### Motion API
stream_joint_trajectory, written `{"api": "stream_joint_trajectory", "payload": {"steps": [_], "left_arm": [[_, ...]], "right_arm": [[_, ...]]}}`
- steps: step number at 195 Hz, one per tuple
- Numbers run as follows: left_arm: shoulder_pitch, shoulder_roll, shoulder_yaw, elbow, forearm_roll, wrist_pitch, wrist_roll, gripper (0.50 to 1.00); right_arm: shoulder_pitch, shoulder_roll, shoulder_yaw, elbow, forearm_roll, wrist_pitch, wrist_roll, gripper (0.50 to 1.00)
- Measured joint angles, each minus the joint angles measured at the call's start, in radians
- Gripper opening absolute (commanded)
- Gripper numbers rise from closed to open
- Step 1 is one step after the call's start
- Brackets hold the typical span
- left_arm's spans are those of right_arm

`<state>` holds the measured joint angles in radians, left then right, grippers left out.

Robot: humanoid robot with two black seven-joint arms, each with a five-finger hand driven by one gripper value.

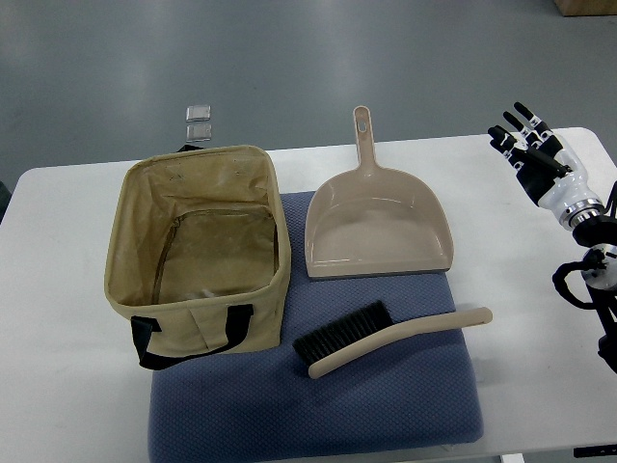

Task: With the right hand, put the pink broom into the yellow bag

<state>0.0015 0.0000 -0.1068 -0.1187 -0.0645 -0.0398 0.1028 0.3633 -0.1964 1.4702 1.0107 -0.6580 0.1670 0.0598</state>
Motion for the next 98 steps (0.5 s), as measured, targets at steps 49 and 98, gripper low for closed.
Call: {"api": "stream_joint_trajectory", "payload": {"steps": [49,98], "left_arm": [[0.0,0.0,0.001,0.003,0.0,0.0,0.0,1.0],[0.0,0.0,0.001,0.0,0.0,0.0,0.0,1.0]], "right_arm": [[0.004,-0.001,0.0,0.0,0.0,0.002,0.0,0.928],[0.005,0.0,0.001,-0.001,0.001,0.001,0.0,0.928]]}}
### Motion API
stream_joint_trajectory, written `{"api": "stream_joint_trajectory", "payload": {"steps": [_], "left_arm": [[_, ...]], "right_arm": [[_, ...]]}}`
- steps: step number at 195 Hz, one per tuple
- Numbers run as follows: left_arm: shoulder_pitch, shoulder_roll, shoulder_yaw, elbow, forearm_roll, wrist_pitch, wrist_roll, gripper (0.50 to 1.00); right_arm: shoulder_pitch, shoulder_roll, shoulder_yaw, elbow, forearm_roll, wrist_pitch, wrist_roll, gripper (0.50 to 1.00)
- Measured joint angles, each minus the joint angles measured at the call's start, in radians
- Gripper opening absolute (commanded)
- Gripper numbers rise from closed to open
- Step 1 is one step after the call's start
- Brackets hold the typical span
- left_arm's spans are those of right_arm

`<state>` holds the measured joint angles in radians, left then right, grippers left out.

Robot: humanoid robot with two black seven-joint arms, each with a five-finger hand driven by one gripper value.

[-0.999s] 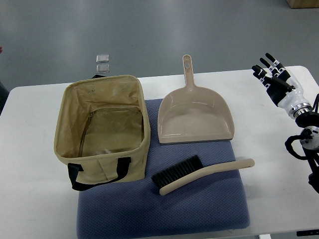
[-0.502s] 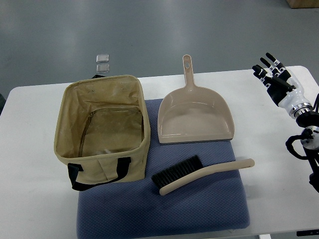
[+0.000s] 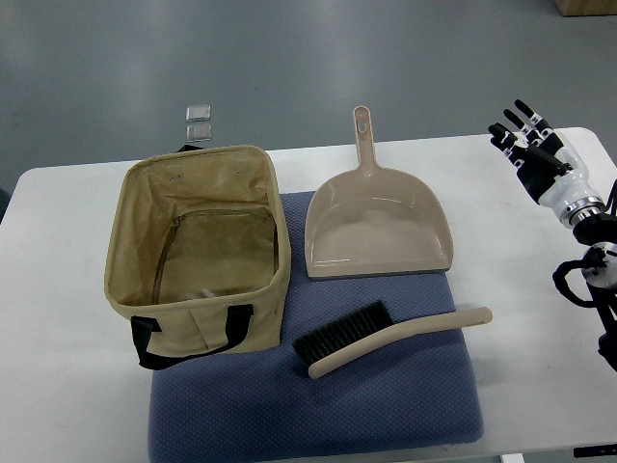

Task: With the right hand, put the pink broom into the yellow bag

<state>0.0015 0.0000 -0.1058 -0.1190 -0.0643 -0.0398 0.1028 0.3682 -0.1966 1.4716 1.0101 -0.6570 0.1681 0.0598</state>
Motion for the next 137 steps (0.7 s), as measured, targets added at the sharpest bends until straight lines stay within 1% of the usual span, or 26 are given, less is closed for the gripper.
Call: {"api": "stream_joint_trajectory", "payload": {"steps": [83,137], "left_arm": [[0.0,0.0,0.0,0.001,0.0,0.0,0.0,1.0],[0.0,0.0,0.0,0.001,0.0,0.0,0.0,1.0]], "right_arm": [[0.005,-0.017,-0.002,0.0,-0.001,-0.01,0.0,0.928],[0.011,-0.048,-0.021,0.004,-0.008,0.004,-0.001,0.928]]}}
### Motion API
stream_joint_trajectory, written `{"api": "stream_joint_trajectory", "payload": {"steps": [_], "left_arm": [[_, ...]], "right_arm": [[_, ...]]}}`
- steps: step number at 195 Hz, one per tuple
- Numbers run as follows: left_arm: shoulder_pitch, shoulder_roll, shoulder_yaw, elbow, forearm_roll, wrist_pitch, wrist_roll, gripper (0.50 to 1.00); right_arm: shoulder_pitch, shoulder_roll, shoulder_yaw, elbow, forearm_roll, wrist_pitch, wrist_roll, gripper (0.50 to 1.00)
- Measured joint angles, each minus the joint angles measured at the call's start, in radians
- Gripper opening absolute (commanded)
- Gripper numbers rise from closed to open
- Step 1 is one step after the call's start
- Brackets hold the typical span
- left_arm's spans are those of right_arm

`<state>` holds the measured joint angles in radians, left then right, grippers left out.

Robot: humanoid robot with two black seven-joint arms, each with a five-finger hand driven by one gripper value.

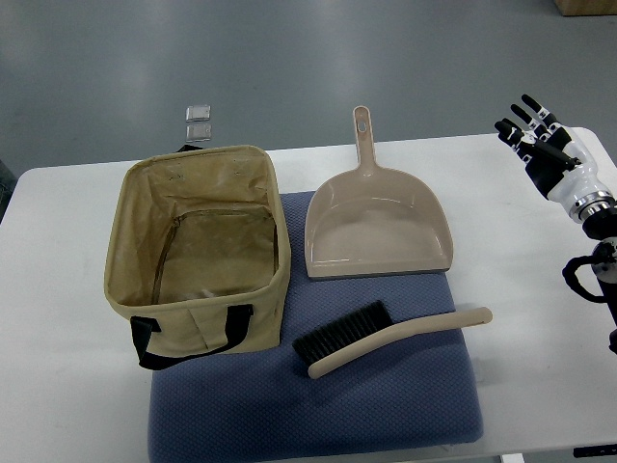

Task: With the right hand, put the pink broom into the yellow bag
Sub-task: 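Move the right hand down toward the beige brush handle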

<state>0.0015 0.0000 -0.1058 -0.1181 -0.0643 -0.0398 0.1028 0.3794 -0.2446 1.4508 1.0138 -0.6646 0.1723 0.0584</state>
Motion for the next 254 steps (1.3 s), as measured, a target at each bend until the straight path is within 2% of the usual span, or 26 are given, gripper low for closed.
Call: {"api": "stream_joint_trajectory", "payload": {"steps": [42,87,119,145,208,227,254], "left_arm": [[0.0,0.0,0.0,0.0,0.0,0.0,0.0,1.0],[0.0,0.0,0.0,0.0,0.0,0.0,0.0,1.0],[0.0,0.0,0.0,0.0,0.0,0.0,0.0,1.0],[0.0,0.0,0.0,0.0,0.0,0.0,0.0,1.0],[0.0,0.0,0.0,0.0,0.0,0.0,0.0,1.0],[0.0,0.0,0.0,0.0,0.0,0.0,0.0,1.0],[0.0,0.0,0.0,0.0,0.0,0.0,0.0,1.0]], "right_arm": [[0.038,-0.109,-0.116,0.009,-0.012,0.056,0.015,0.926],[0.102,-0.284,-0.341,0.034,-0.074,0.12,0.092,0.924],[0.137,-0.36,-0.482,0.114,-0.246,0.136,0.15,0.919],[0.145,-0.4,-0.567,0.214,-0.399,0.137,0.176,0.917],[0.187,-0.493,-0.734,0.407,-0.576,0.12,0.179,0.899],[0.189,-0.522,-0.787,0.452,-0.655,0.1,0.179,0.872],[0.19,-0.546,-0.872,0.479,-0.762,0.044,0.176,0.872]]}}
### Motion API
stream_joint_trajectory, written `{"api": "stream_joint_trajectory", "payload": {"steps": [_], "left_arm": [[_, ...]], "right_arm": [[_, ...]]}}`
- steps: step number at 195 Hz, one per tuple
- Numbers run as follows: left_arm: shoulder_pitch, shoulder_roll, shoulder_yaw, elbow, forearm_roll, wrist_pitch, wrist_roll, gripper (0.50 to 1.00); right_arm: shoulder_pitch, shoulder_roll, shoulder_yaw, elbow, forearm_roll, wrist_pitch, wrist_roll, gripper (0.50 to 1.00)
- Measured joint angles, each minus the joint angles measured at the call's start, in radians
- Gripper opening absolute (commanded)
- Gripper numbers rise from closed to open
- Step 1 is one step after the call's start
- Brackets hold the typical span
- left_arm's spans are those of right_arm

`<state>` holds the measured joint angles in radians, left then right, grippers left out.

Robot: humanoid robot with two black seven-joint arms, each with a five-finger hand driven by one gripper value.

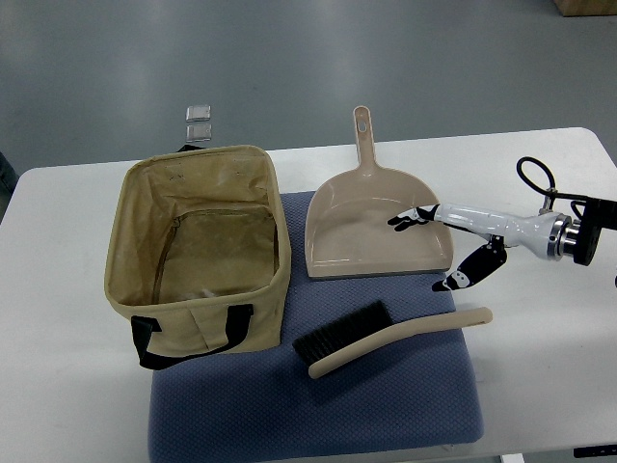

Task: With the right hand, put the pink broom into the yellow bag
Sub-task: 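Move the right hand down toward the beige brush handle, then close the right hand around the beige brush handle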

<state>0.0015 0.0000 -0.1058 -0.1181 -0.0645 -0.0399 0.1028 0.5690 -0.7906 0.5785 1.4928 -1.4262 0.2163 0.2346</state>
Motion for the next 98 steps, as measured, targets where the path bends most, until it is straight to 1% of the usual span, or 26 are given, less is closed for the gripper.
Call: {"api": "stream_joint_trajectory", "payload": {"steps": [66,80,98], "left_arm": [[0.0,0.0,0.0,0.0,0.0,0.0,0.0,1.0],[0.0,0.0,0.0,0.0,0.0,0.0,0.0,1.0],[0.0,0.0,0.0,0.0,0.0,0.0,0.0,1.0]], "right_arm": [[-0.023,-0.034,-0.18,0.059,-0.108,-0.182,-0.024,0.872],[-0.039,-0.051,-0.193,0.076,-0.122,-0.201,-0.031,0.872],[-0.046,-0.065,-0.196,0.097,-0.134,-0.208,-0.041,0.872]]}}
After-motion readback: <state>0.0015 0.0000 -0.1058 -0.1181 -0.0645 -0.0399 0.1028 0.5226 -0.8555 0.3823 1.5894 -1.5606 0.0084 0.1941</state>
